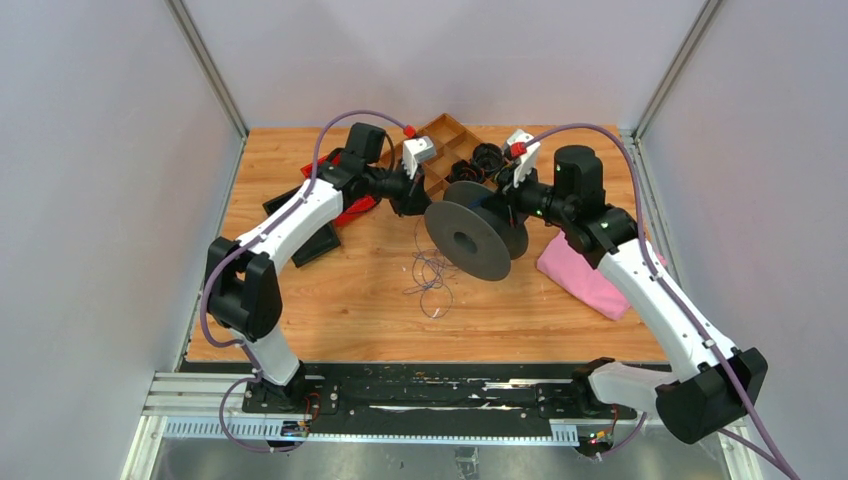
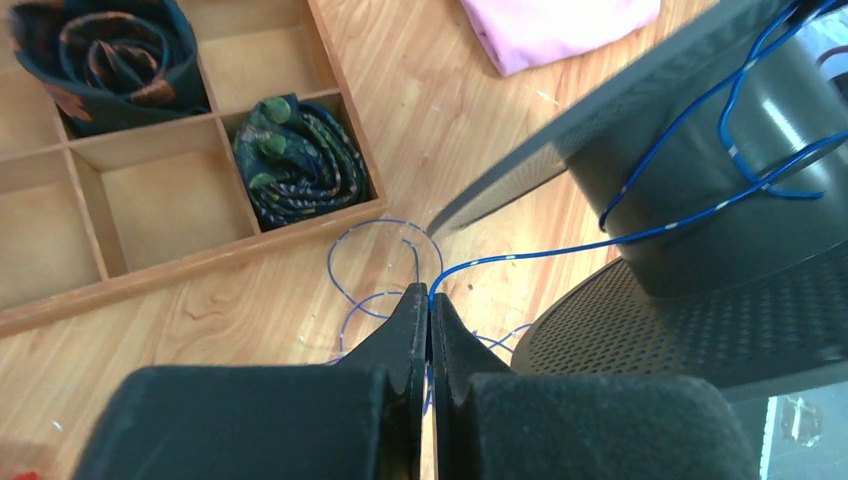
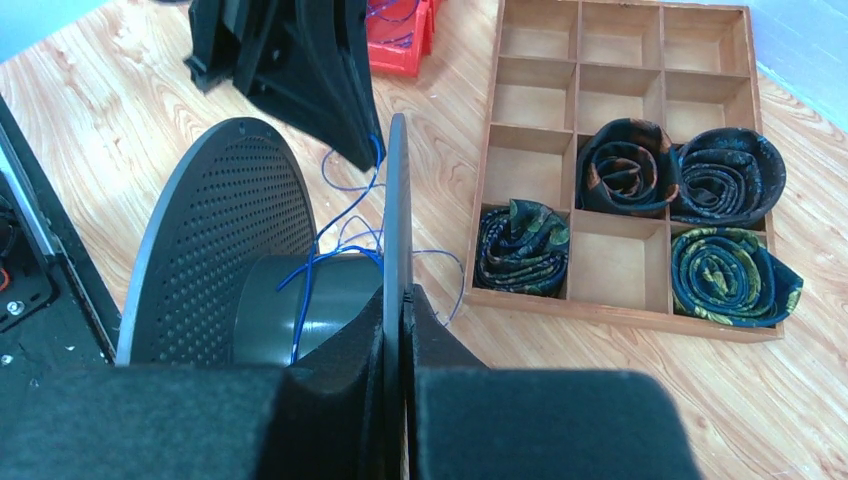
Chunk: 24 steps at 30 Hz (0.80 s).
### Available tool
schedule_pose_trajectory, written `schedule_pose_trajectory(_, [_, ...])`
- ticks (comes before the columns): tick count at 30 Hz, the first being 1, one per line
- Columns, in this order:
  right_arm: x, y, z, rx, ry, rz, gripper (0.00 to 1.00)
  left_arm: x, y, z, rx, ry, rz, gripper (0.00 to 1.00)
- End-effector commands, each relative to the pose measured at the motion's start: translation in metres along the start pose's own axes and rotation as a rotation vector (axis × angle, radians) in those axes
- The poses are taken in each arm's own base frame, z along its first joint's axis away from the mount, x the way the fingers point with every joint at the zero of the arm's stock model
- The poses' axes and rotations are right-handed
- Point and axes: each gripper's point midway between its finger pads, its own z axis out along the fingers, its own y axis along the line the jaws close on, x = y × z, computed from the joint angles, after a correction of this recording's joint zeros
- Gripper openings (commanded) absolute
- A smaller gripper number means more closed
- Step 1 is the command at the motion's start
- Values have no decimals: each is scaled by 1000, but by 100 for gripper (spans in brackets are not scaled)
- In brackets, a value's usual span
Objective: Wrap the cables
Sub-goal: Wrap the cable around the cable reel.
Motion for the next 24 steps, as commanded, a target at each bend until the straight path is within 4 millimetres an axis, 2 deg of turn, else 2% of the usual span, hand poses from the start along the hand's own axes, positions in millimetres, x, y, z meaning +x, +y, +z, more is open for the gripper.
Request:
schedule_pose_trajectory(1, [-37, 3, -5, -25, -80, 40, 1, -2, -3, -5, 1, -39, 47, 3])
schedule_pose_trajectory(10, [-64, -11, -6, 53, -113, 146, 1, 0, -9, 0, 23, -110, -21, 8])
schedule_pose_trajectory(19, [-80, -33, -15, 150, -141, 237, 0, 1, -10, 9, 34, -192, -154, 18])
schedule_pose_trajectory(24, [-85, -47, -23, 216, -151, 271, 1, 10, -5, 16, 20, -194, -210, 19])
